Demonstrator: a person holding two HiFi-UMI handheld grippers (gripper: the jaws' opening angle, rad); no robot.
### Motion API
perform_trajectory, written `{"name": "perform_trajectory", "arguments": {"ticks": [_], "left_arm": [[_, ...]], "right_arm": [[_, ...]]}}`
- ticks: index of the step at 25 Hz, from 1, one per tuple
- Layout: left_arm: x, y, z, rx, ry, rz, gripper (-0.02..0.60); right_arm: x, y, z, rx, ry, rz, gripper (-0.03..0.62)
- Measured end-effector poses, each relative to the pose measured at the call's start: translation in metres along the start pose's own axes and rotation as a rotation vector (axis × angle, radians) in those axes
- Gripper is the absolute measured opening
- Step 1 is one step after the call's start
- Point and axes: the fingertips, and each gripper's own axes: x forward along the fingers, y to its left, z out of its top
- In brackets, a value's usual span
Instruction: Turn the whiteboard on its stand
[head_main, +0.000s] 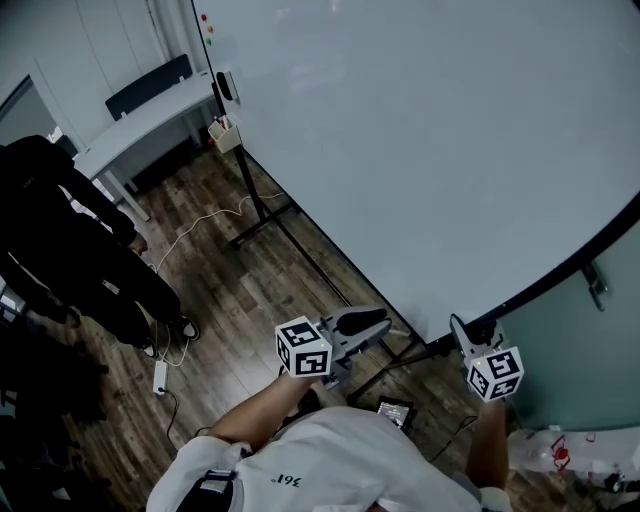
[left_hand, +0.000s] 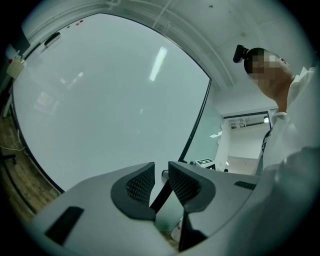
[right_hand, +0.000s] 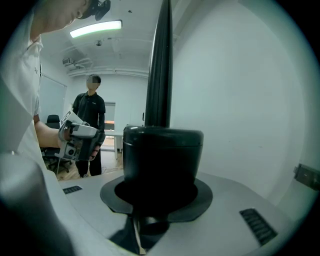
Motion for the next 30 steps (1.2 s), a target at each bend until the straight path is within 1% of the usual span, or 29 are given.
{"name": "perform_trajectory", "arguments": {"ticks": [4,13,30], "left_arm": [[-0.005,0.0,-0.001,-0.002,0.002,0.003,0.074],[-0.022,0.01,0.002,0.0,-0.002,0.038,0.074],[-0.025,0.019,-0.001,-0.001,-0.003,0.053,0.074]], "right_arm": [[0.008,0.002,0.003,0.001,0.0,0.003,0.152],[0.027,0.001,0.009,-0.008,0.0,0.011,0.152],[0.061,-0.003,0.014,-0.021,-0.009,0.025,0.15]]}}
